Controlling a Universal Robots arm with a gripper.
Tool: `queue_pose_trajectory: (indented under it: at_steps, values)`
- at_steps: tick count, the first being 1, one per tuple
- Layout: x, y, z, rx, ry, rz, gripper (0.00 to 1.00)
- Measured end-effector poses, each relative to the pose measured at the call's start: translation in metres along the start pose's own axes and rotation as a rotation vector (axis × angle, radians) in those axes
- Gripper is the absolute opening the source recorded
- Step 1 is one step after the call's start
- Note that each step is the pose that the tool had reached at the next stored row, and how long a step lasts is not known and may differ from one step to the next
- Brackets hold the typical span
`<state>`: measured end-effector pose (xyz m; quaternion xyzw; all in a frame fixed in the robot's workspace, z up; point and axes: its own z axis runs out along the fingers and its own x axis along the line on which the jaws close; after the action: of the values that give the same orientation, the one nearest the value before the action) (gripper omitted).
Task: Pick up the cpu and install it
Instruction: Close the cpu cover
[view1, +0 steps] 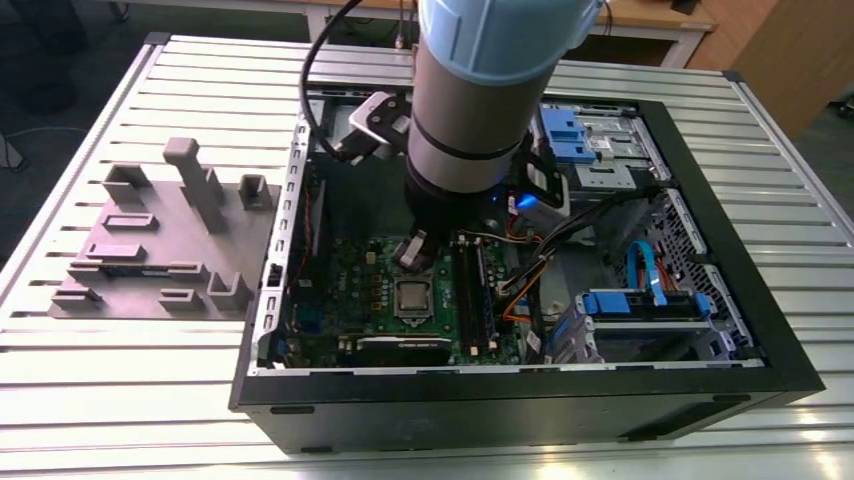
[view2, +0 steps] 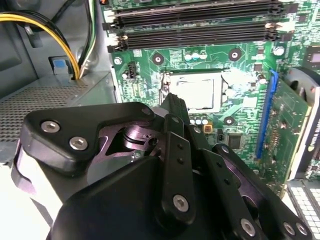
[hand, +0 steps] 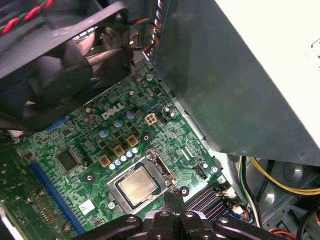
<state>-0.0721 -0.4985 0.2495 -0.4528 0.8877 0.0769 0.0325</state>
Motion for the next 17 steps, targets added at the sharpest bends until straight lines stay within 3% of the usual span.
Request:
queue_pose_trajectory:
  at_steps: [9, 17]
  values:
    - [0.0063, -0.0042, -0.0013, 0.0001, 0.0001, 0.0, 0.1]
    - [0.0066, -0.0047, -0.002, 0.0001, 0.0001, 0.0, 0.1]
